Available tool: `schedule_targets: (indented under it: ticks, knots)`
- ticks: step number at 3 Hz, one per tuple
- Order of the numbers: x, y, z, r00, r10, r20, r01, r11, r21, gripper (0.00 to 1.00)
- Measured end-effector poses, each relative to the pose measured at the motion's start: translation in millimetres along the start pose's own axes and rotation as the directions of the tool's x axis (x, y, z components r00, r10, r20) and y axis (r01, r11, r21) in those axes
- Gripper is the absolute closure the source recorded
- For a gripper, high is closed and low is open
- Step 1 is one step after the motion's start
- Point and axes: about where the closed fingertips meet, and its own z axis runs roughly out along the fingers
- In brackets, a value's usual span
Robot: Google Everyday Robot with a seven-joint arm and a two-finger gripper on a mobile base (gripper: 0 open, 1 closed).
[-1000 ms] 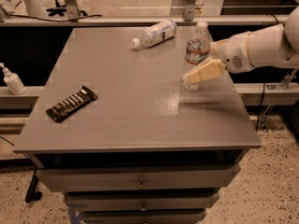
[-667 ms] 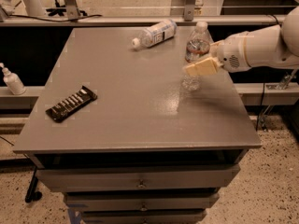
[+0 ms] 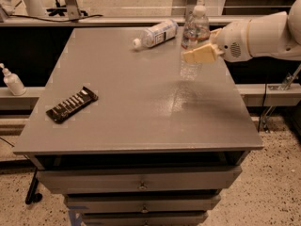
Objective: Pick water bottle
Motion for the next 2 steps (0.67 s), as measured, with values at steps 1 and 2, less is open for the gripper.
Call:
schedule_targets:
  ticks: [1,2]
  knots:
    - [-35.1,6.3,-8.0,0.997,0.002,0.08,0.001,0.9991,-0.042,1.0]
    - [-40.9,6.4,-9.9,0.996,0.002,0.092,0.002,0.999,-0.044,1.0]
